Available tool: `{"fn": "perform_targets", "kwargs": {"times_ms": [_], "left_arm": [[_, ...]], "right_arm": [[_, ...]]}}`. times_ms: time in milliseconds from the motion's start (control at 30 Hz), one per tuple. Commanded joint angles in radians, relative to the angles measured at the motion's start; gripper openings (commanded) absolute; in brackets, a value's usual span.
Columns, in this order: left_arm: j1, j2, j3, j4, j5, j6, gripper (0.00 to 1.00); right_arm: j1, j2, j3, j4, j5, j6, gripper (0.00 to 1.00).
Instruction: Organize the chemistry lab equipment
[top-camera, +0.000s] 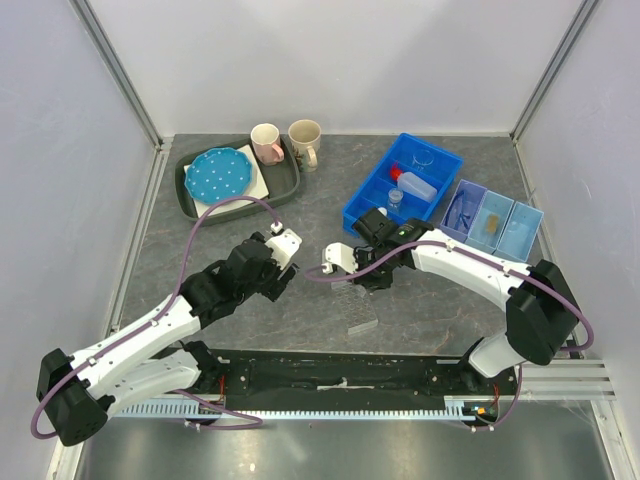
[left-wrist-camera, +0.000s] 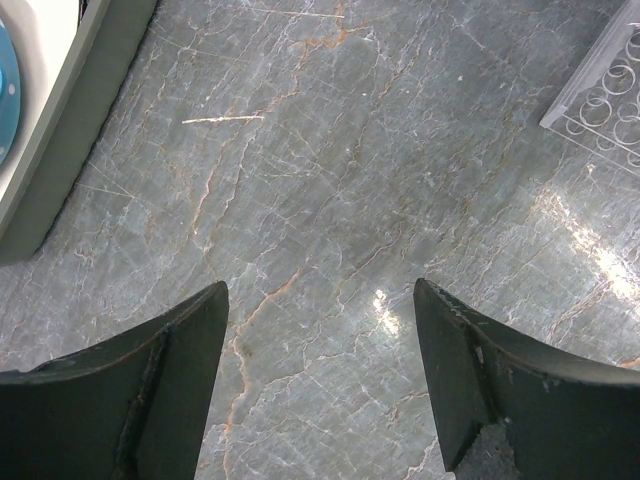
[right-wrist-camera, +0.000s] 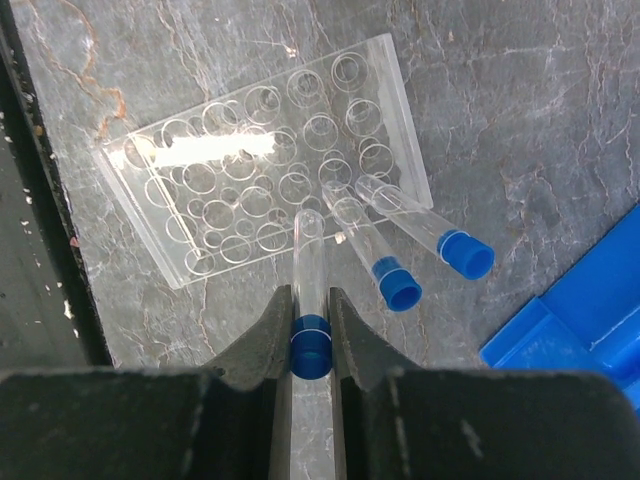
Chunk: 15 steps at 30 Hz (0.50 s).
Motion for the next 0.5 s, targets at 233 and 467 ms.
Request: {"fn": "perform_targets", "kwargs": {"times_ms": [233, 467], "left_arm": [[0.001, -0.015, 0.000, 0.020, -0.012, 0.036, 0.81], [0.001, -0.021, 0.000, 0.018, -0.013, 0.033, 0.82]], "right_arm": [[0.005, -0.007, 0.025, -0.036, 0.053, -0.013, 0.10], [0.007, 0.036, 0.036, -0.030, 0.037, -0.006, 0.13]]}}
